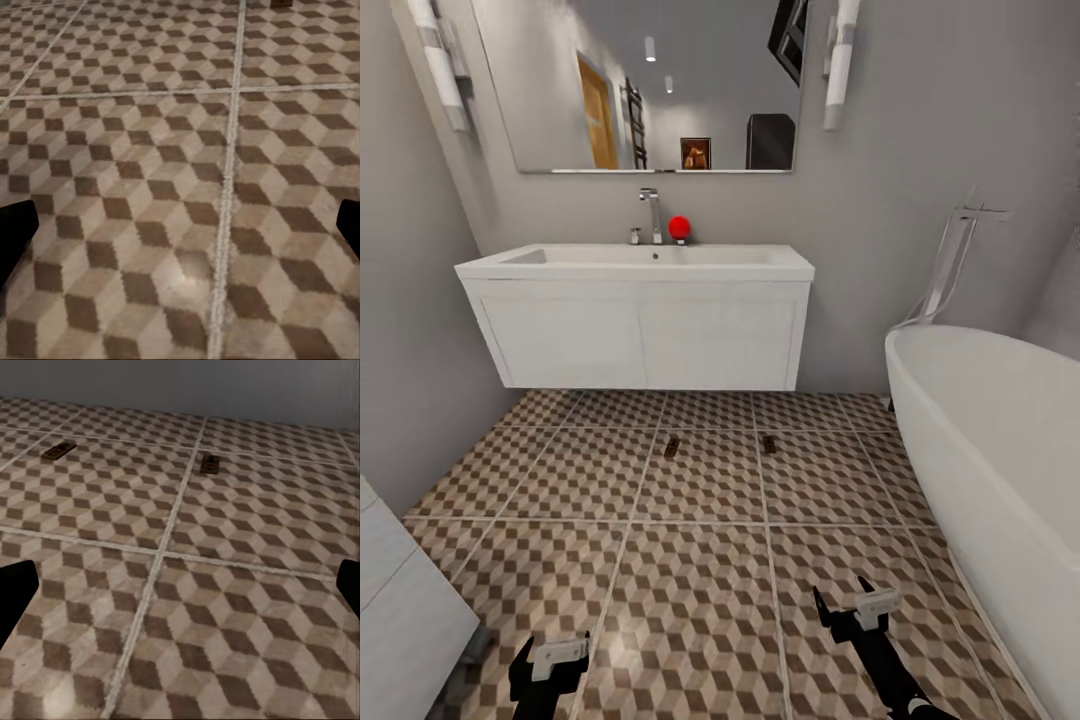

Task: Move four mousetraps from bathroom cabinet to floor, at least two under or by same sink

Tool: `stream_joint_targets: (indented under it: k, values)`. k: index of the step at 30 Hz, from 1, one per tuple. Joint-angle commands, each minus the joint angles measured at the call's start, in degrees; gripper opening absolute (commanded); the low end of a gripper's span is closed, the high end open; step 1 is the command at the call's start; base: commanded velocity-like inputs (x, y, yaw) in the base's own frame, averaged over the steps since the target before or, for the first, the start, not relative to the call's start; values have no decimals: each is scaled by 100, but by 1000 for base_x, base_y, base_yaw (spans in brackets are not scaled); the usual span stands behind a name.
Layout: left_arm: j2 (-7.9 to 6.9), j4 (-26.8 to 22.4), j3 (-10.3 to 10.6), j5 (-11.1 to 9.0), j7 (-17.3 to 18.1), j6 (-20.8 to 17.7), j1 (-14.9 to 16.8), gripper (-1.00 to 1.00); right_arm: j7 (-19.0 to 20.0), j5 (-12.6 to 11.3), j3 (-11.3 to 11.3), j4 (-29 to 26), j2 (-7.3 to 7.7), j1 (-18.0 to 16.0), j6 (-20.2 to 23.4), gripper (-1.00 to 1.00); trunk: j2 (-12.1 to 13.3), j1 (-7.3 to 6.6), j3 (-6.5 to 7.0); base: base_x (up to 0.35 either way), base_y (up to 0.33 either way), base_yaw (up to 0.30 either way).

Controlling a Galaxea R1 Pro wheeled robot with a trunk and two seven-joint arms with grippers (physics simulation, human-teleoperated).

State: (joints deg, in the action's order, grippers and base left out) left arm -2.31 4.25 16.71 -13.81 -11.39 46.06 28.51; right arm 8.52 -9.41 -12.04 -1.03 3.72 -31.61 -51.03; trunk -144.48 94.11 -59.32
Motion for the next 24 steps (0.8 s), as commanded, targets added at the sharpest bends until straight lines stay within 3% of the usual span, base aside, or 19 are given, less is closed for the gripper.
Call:
stream_joint_targets:
  k: [1,6,24]
  values:
    - [3,20,50,-34,-12,26,3,100,12,-61,-26,4,2,2,-13,100,0,-4,18,0,0,0]
    - [10,23,49,-34,-12,25,-10,100,-189,-61,-30,6,-2,44,-13,100,6,-16,128,0,0,0]
    - [11,23,52,-34,-12,17,-12,100,-219,-61,-29,6,-3,54,-1,100,30,-63,527,0,0,0]
